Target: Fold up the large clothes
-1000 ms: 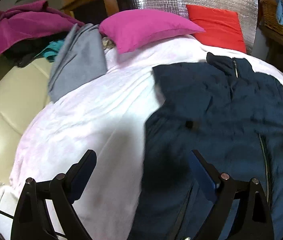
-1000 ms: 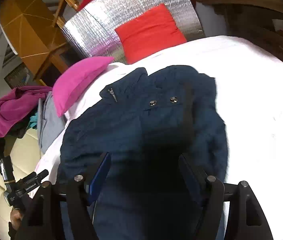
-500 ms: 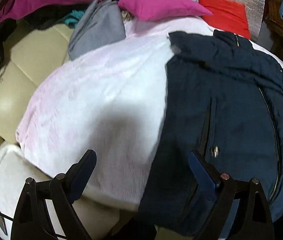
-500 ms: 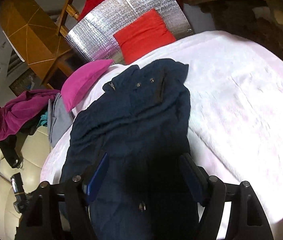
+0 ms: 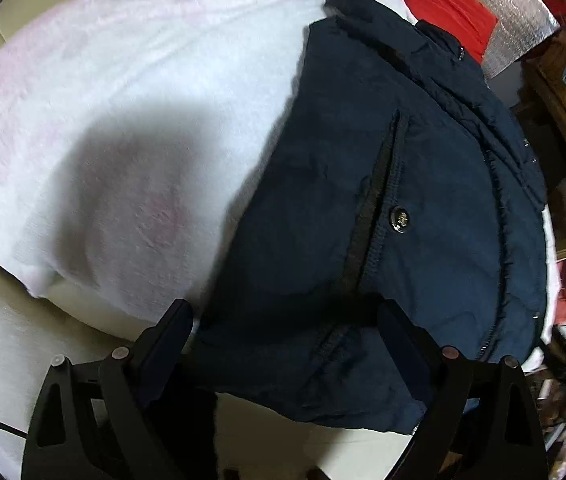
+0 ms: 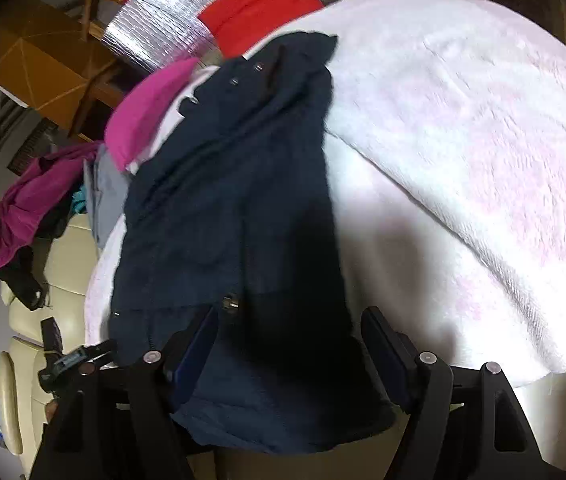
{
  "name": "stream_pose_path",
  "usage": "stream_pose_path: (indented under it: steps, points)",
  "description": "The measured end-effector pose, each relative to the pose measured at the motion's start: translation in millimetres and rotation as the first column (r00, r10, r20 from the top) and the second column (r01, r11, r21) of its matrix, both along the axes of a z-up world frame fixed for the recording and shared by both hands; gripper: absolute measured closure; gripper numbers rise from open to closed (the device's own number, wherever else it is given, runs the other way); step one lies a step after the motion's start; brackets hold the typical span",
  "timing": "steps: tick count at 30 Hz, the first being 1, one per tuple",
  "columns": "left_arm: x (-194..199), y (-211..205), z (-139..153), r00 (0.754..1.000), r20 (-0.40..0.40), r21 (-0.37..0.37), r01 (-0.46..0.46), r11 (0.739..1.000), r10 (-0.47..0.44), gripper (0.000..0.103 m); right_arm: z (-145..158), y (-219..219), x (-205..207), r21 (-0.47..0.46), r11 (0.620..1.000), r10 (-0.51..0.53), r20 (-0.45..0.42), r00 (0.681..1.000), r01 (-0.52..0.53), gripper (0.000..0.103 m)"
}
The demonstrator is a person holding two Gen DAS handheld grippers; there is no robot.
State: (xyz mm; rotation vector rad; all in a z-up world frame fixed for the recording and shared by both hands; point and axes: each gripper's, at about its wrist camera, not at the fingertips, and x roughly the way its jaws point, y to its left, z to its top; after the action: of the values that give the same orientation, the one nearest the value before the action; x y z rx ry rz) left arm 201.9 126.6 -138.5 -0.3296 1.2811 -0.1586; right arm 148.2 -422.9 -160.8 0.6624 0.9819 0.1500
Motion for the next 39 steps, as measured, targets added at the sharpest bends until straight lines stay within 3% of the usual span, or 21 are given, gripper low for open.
stream_pose_path:
  steps: [2, 5, 7, 10, 13, 14, 16, 19, 21, 22, 24, 25, 27, 29, 31, 33, 35, 36, 37, 39]
  points:
    - [-1, 0, -1, 1.000, -0.002, -0.018, 0.002, 1.000, -0.002, 0.010, -10, 3, 3, -0.013, 1.000, 0.014, -0.037, 0.999, -0.014, 0.026]
    - [-4, -7, 0, 1.000, 0.016, -0.019, 0.027, 0.999, -0.026, 0.013, -12, 14, 1, -0.023, 0.998, 0.057, -0.019, 0.998, -0.058, 0.025]
    - [-5, -12, 2, 0.998, 0.024, -0.021, 0.052, 0.998, -0.051, 0.032, -11, 25, 0, 0.022, 0.992, 0.127, 0.002, 0.992, -0.127, 0.025]
    - [-8, -16, 4, 0.996, 0.042, -0.048, 0.075, 0.996, -0.073, 0.049, 0, 43, -5, -0.017, 0.977, 0.215, 0.070, 0.974, -0.214, 0.025]
    - [-6, -16, 3, 0.997, 0.039, -0.050, 0.074, 0.996, -0.072, 0.049, 9, 46, -10, 0.003, 0.968, 0.249, 0.141, 0.958, -0.252, 0.025]
    - [-7, -16, 2, 0.997, 0.035, -0.042, 0.076, 0.996, -0.074, 0.049, 6, 46, -8, 0.004, 0.968, 0.246, 0.128, 0.961, -0.249, 0.025]
    - [-7, -17, -2, 0.997, 0.019, -0.026, 0.072, 0.997, -0.072, 0.034, -4, 46, -4, 0.008, 0.972, 0.235, 0.078, 0.969, -0.236, 0.025]
    - [-1, -18, -6, 0.998, 0.004, -0.019, 0.069, 0.997, -0.069, 0.031, -9, 56, 0, -0.051, 0.967, 0.252, 0.036, 0.967, -0.250, 0.025]
    - [-3, -18, -3, 0.997, 0.026, -0.019, 0.076, 0.997, -0.076, 0.036, -4, 65, -3, -0.100, 0.958, 0.276, 0.056, 0.959, -0.270, 0.037]
    - [-4, -18, -1, 0.996, 0.041, -0.022, 0.084, 0.996, -0.083, 0.050, -1, 66, -3, -0.108, 0.956, 0.280, 0.066, 0.958, -0.272, 0.042]
    - [-5, -21, 2, 0.993, 0.068, -0.029, 0.099, 0.995, -0.097, 0.064, 9, 62, -5, -0.098, 0.960, 0.275, 0.128, 0.953, -0.263, 0.059]
    - [-6, -23, 4, 0.991, 0.079, -0.028, 0.106, 0.994, -0.104, 0.070, 14, 61, -3, -0.083, 0.962, 0.269, 0.154, 0.951, -0.259, 0.060]
    - [-7, -23, 7, 0.989, 0.095, -0.028, 0.117, 0.993, -0.113, 0.072, 22, 58, -6, -0.049, 0.967, 0.255, 0.224, 0.941, -0.251, 0.061]
    - [-6, -25, 6, 0.989, 0.089, -0.018, 0.121, 0.992, -0.119, 0.071, 17, 60, -1, -0.052, 0.969, 0.248, 0.189, 0.950, -0.242, 0.061]
    - [-3, -27, 4, 0.991, 0.068, -0.012, 0.118, 0.993, -0.117, 0.056, 6, 61, 4, -0.054, 0.971, 0.236, 0.116, 0.965, -0.231, 0.058]
    - [-1, -33, 0, 0.990, 0.048, -0.026, 0.135, 0.990, -0.134, 0.049, -2, 65, 9, -0.058, 0.969, 0.243, 0.063, 0.968, -0.239, 0.036]
    - [-2, -39, 3, 0.986, 0.071, -0.002, 0.154, 0.988, -0.154, 0.051, -2, 76, 9, -0.103, 0.957, 0.278, 0.060, 0.959, -0.271, 0.033]
    - [-2, -41, 4, 0.984, 0.081, -0.005, 0.160, 0.987, -0.160, 0.062, -2, 75, 6, -0.126, 0.951, 0.293, 0.067, 0.954, -0.284, 0.033]
    - [-2, -43, 6, 0.982, 0.097, -0.006, 0.166, 0.986, -0.165, 0.069, 0, 80, 4, -0.148, 0.944, 0.308, 0.077, 0.948, -0.295, 0.035]
    - [-3, -42, 11, 0.979, 0.121, -0.032, 0.171, 0.985, -0.167, 0.078, 10, 82, 1, -0.178, 0.940, 0.316, 0.123, 0.941, -0.292, 0.063]
